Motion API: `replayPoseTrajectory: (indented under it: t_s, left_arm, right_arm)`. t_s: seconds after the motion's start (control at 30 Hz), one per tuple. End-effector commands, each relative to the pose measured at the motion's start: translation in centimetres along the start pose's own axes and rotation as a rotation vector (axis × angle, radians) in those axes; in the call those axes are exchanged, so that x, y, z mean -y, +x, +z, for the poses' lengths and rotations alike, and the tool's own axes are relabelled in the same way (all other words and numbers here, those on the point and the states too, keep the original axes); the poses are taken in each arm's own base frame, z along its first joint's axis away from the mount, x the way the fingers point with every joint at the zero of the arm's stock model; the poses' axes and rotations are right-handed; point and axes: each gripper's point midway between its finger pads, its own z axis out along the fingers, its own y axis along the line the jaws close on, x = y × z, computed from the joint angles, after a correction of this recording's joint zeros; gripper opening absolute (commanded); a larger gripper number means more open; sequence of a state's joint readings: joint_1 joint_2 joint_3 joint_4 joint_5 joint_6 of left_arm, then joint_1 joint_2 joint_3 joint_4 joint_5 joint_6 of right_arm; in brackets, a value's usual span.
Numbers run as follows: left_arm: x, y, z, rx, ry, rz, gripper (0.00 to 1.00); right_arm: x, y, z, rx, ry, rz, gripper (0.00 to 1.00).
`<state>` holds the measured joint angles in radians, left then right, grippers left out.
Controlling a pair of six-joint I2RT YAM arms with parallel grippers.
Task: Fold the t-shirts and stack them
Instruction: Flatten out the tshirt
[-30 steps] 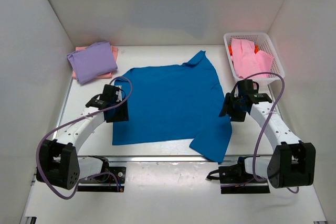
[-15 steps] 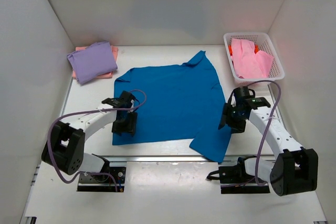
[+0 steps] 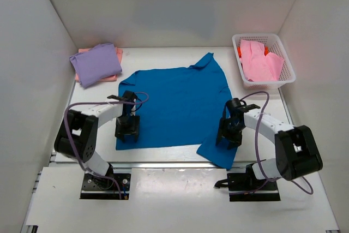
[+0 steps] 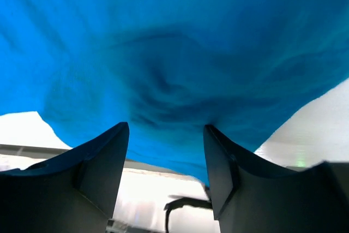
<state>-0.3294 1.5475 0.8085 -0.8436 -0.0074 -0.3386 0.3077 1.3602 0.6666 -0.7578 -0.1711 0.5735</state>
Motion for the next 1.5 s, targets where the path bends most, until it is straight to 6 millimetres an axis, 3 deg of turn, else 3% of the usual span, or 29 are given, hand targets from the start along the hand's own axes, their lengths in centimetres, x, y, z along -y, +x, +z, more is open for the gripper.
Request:
replayPoseTrajectory:
  t_s: [0.0, 0.03, 0.1, 0.2, 0.27, 0.43, 0.57, 0.67, 0.77, 0.87, 1.03, 1.23, 1.47]
  left_arm:
    - [-0.4, -5.2, 2.0, 0.089, -0.014, 0.012, 0.67]
    - [-0.8, -5.8, 2.1, 0.09, -0.018, 0.007, 0.68]
    - [-1.0, -8.7, 2.1, 0.112, -0.035, 0.009, 0.68]
    - [-1.0, -11.4, 2.0, 0.117, -0.028, 0.0, 0.67]
    - [-0.8, -12.4, 1.8, 0.127, -0.033, 0.008, 0.67]
    - [0.6, -12.8, 0.4, 0.18, 0.041, -0.001, 0.68]
    - [0.9, -12.1, -2.7, 0.321, 0.088, -0.05, 0.7]
    - [0.9, -10.1, -4.7, 0.394, 0.113, -0.077, 0.69]
    - [0.3, -7.7, -5.9, 0.45, 0.136, -0.119, 0.65]
    - [-0.6, -5.6, -5.6, 0.449, 0.136, -0.154, 0.64]
    - [-1.7, -3.5, -3.2, 0.375, 0.037, -0.152, 0.64]
    - [-3.2, -3.4, -0.7, 0.382, -0.032, -0.213, 0.67]
    - [-4.4, -4.9, -2.4, 0.536, -0.047, -0.283, 0.67]
  right_arm:
    - [-0.3, -4.9, 1.4, 0.126, -0.002, -0.005, 0.55]
    - [0.2, -4.9, 1.9, 0.104, 0.009, 0.006, 0.55]
    - [-0.3, -7.3, 1.6, 0.153, 0.015, -0.008, 0.55]
    - [-0.8, -10.2, 1.0, 0.197, 0.03, -0.022, 0.56]
    - [-0.9, -11.4, 0.6, 0.212, 0.031, -0.024, 0.54]
    - [-1.9, -13.8, -1.6, 0.265, 0.012, -0.048, 0.54]
    - [-3.6, -14.7, -4.7, 0.338, -0.033, -0.08, 0.54]
    - [-4.4, -14.4, -7.4, 0.39, -0.071, -0.092, 0.54]
    - [-3.6, -13.2, -8.3, 0.392, -0.061, -0.083, 0.54]
    - [-2.1, -11.5, -8.2, 0.38, -0.056, -0.057, 0.55]
    - [0.9, -8.6, -5.6, 0.328, -0.032, -0.002, 0.55]
    - [2.7, -7.1, -3.6, 0.315, -0.014, 0.042, 0.55]
    - [4.1, -6.3, -2.5, 0.298, 0.018, 0.065, 0.55]
